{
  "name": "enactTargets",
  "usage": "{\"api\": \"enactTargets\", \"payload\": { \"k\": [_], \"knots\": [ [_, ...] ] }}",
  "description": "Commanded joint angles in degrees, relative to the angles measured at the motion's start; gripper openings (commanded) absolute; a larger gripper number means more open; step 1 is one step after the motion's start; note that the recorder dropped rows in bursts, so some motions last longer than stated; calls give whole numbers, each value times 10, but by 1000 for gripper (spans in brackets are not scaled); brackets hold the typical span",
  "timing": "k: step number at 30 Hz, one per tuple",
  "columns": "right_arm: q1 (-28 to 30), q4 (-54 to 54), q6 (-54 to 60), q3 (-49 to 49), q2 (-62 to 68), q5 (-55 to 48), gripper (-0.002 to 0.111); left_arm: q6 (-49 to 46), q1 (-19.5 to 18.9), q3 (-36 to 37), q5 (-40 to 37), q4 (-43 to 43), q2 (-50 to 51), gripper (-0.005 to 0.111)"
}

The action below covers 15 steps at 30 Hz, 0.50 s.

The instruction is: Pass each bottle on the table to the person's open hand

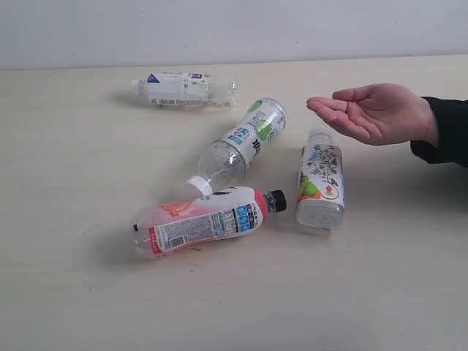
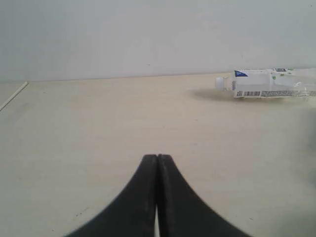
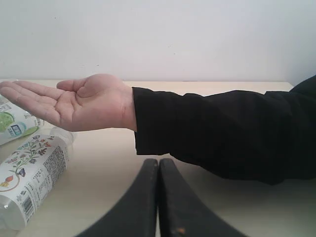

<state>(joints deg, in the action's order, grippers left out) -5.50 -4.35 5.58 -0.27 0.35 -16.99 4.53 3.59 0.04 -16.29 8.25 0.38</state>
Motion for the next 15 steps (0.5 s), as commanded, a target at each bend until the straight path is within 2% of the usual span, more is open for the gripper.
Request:
{"api": "enactTargets", "payload": {
  "k": [1, 8, 10, 12, 15],
  "knots": [
    [2, 2, 1, 3, -3, 7, 0, 2, -1, 0, 5, 2, -4, 0],
    [2, 2, 1, 3, -3, 7, 0, 2, -1, 0, 5, 5, -4, 0],
    [2, 2, 1, 3, -3, 7, 0, 2, -1, 0, 15, 48, -4, 0],
    [2, 2, 1, 3, -3, 7, 0, 10, -1, 0, 49, 40, -4, 0],
    [2, 2, 1, 3, -3, 7, 0, 73, -1, 0, 137, -14, -4, 0]
  ]
}}
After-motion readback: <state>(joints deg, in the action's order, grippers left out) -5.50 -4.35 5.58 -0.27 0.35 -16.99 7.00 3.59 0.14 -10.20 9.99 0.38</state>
